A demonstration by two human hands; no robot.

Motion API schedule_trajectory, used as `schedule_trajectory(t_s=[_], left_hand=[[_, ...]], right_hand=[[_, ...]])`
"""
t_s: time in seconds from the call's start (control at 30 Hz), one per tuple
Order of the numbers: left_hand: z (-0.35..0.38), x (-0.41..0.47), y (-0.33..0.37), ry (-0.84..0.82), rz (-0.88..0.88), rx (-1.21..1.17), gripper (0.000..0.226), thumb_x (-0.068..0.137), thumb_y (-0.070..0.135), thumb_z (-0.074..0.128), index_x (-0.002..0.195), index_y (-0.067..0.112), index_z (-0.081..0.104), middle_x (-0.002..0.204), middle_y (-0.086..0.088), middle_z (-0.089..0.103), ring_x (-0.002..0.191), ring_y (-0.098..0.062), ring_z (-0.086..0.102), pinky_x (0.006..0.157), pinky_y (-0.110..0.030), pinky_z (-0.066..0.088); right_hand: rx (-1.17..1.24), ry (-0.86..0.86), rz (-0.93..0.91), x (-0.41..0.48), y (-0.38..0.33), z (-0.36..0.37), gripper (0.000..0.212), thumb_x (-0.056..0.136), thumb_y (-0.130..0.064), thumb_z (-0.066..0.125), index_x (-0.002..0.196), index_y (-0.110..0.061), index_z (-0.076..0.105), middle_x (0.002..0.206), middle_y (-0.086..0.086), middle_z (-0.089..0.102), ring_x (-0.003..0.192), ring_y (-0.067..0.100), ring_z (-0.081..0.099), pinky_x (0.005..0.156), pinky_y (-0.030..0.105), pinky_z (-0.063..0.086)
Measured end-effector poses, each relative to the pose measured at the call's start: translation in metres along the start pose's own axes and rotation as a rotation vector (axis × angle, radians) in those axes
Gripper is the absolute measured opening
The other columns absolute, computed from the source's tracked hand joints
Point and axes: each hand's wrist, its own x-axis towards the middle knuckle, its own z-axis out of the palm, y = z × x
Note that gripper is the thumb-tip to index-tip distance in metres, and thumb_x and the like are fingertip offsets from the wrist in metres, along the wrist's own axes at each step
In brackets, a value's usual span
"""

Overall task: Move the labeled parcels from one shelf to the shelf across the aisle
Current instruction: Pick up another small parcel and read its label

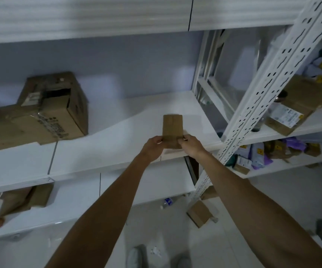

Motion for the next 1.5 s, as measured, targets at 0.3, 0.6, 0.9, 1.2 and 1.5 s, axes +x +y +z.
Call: schedule_trajectory(t_s=[0.3, 0.6, 0.9, 1.2, 1.5], left_hand=[[0.028, -0.025, 0.002, 0.179, 0.02, -0.141, 0.061, 0.078, 0.04, 0.058, 0.132, 0.014, 0.073, 0.131, -0.013, 0.073, 0.123, -0.035, 0.065, 0.108, -0.045, 0.05], [0.036, -0.059, 0.011, 0.328, -0.042, -0.207, 0.04, 0.097, 0.023, 0.06, 0.135, 0.016, 0.07, 0.131, -0.009, 0.072, 0.124, -0.03, 0.065, 0.11, -0.046, 0.052], [-0.01, -0.079, 0.031, 0.417, 0.013, -0.516, 0.022, 0.1, 0.016, 0.062, 0.117, 0.006, 0.073, 0.12, -0.013, 0.076, 0.11, -0.03, 0.073, 0.09, -0.036, 0.059], [-0.056, -0.11, 0.038, 0.307, 0.14, -0.544, 0.047, 0.099, 0.033, 0.066, 0.137, 0.005, 0.061, 0.124, -0.014, 0.075, 0.104, -0.029, 0.077, 0.104, -0.045, 0.057], [-0.087, -0.15, 0.041, 0.234, 0.262, -0.512, 0.044, 0.098, 0.024, 0.07, 0.138, 0.011, 0.059, 0.123, -0.014, 0.075, 0.103, -0.026, 0.078, 0.098, -0.038, 0.06]], right_hand=[[0.243, 0.022, 0.001, 0.0, 0.012, -0.005, 0.045, 0.106, -0.036, 0.042, 0.145, -0.019, 0.056, 0.128, 0.013, 0.069, 0.107, 0.035, 0.071, 0.098, 0.048, 0.057], [0.485, -0.058, 0.037, -0.021, 0.007, -0.007, 0.037, 0.105, -0.024, 0.047, 0.14, -0.016, 0.056, 0.108, 0.005, 0.067, 0.104, 0.033, 0.072, 0.092, 0.043, 0.058], [0.595, -0.042, -0.124, -0.047, -0.047, -0.022, 0.031, 0.101, -0.022, 0.053, 0.13, -0.015, 0.061, 0.121, 0.013, 0.069, 0.093, 0.025, 0.071, 0.092, 0.043, 0.059], [0.575, -0.104, -0.299, -0.099, -0.094, -0.02, 0.043, 0.1, -0.02, 0.055, 0.143, -0.02, 0.052, 0.12, 0.012, 0.07, 0.109, 0.029, 0.072, 0.096, 0.045, 0.058], [0.51, -0.08, -0.442, -0.137, -0.106, -0.017, 0.048, 0.099, -0.016, 0.053, 0.146, -0.026, 0.048, 0.108, 0.006, 0.065, 0.109, 0.019, 0.066, 0.097, 0.04, 0.055]])
